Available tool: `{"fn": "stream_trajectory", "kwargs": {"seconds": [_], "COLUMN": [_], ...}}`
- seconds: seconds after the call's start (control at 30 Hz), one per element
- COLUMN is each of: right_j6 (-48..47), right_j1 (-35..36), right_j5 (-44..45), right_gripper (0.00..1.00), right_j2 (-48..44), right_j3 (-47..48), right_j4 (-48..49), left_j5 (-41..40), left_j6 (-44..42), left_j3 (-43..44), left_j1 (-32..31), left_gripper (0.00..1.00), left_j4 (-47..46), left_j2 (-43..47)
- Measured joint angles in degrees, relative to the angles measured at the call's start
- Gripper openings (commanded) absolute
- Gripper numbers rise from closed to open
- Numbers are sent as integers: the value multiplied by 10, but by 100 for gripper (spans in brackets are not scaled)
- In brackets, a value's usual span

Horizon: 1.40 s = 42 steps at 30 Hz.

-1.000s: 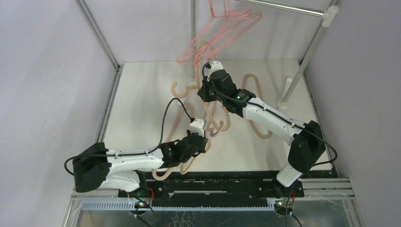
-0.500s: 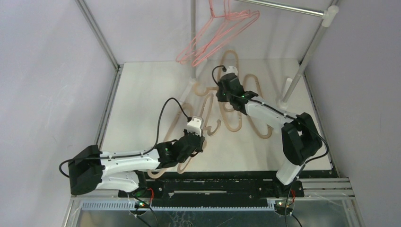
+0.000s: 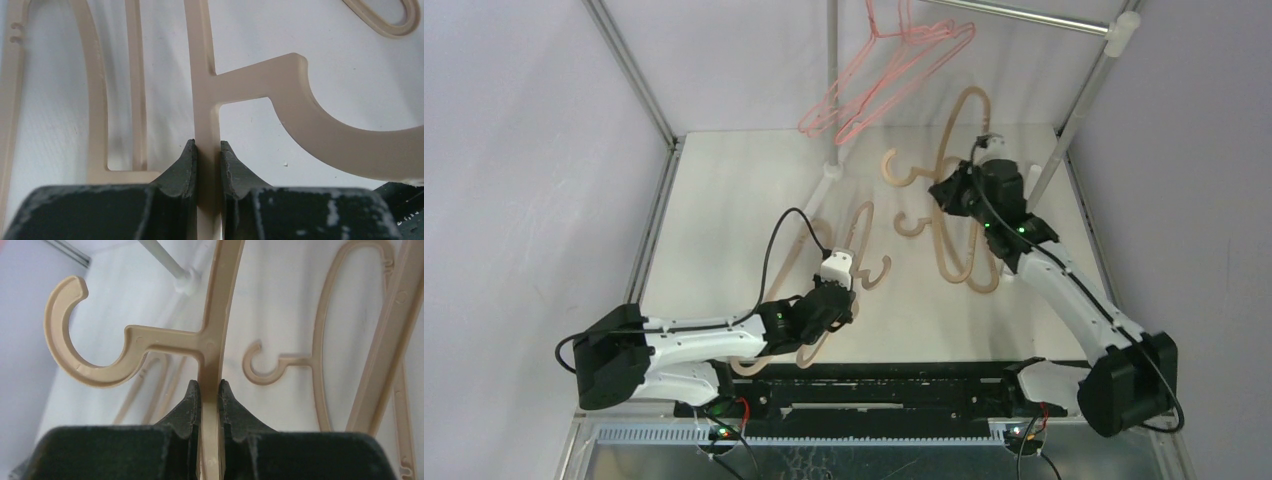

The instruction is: Organize the hangers

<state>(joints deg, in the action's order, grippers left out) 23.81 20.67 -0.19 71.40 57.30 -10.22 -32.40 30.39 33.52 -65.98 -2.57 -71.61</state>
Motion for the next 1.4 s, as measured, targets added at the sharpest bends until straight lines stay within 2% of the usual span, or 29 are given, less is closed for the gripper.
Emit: {"fn": "stream_trajectory", "kwargs": {"seconds": [0.23, 0.43, 0.53, 0.73, 1.0, 1.4], "right_j6": [35, 111, 165, 261, 358, 444], "right_j1": [-83, -143, -171, -199, -199, -183], "right_j5": [-132, -262, -294, -298, -286, -225], "right_gripper": [4, 4, 5, 5, 5, 5], "right_j2": [-82, -90, -89, -75, 20, 107], "right_j3": [-10, -18, -19, -11, 67, 99], "right_j4": [1, 39, 82, 190, 319, 467], "left_j5": [0, 1, 1, 2, 11, 22], "left_j6": [-5, -7, -9, -9, -10, -10], "left_j3": [0, 0, 0, 0, 0, 0], "left_j1": [2, 2, 2, 4, 8, 18], "left_gripper": [0, 0, 0, 0, 0, 0], "left_j4": [-10, -16, -17, -21, -22, -25], "left_j2": [-2, -10, -10, -10, -10, -10]}}
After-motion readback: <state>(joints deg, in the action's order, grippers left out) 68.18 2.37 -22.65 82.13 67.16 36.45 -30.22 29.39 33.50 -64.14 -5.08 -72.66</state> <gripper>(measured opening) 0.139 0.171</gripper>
